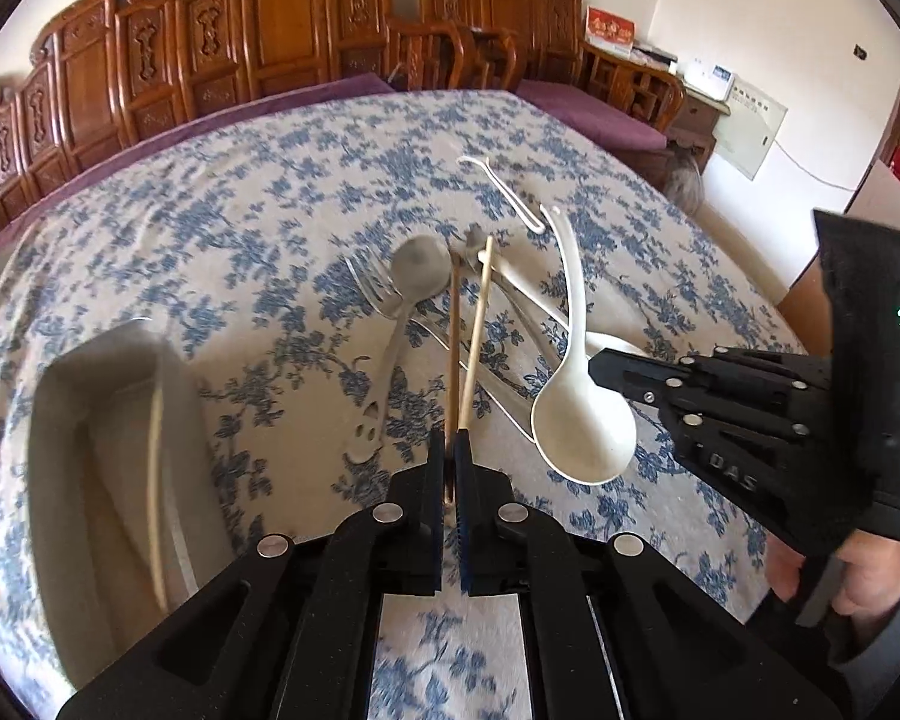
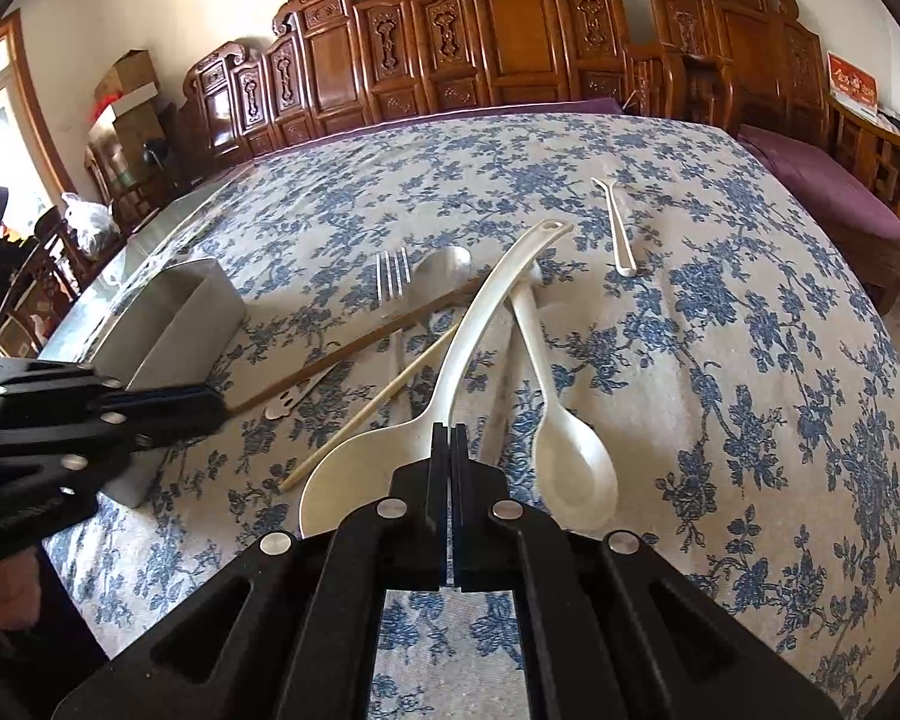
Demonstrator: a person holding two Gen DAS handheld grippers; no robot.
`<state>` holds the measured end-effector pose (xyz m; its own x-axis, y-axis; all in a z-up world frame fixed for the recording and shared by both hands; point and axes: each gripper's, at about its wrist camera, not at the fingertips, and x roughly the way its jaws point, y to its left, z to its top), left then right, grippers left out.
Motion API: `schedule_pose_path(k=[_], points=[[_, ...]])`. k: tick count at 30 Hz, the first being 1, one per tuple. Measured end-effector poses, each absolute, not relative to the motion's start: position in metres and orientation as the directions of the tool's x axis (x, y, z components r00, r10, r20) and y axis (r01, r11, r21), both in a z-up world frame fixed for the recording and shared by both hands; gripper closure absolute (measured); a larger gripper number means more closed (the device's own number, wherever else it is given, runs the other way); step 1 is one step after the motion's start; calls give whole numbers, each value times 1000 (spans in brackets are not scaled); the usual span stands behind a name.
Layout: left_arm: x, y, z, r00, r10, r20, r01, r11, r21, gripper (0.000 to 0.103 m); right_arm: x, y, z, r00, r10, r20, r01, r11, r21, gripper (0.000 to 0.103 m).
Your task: Organize utensils
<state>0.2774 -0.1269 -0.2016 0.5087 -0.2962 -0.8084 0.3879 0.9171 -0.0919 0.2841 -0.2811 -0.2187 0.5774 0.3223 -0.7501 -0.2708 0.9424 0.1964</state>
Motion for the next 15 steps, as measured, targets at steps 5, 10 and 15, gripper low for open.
schedule_pose_path(k=[5,10,15], points=[[261,-110,-180,545,-301,-783,374,922,-95,102,277,-275,-214,578,343,-740,-295,934,203,102],[248,-97,-163,577,-292,-763,364,928,-80,103,271,-268,-208,579,361,-731,-316,926,206,102],[246,-90,-159,585,-269,-765,348,935,-63,103,268,-265,-206,583,357,-730,-323,926,195,102]])
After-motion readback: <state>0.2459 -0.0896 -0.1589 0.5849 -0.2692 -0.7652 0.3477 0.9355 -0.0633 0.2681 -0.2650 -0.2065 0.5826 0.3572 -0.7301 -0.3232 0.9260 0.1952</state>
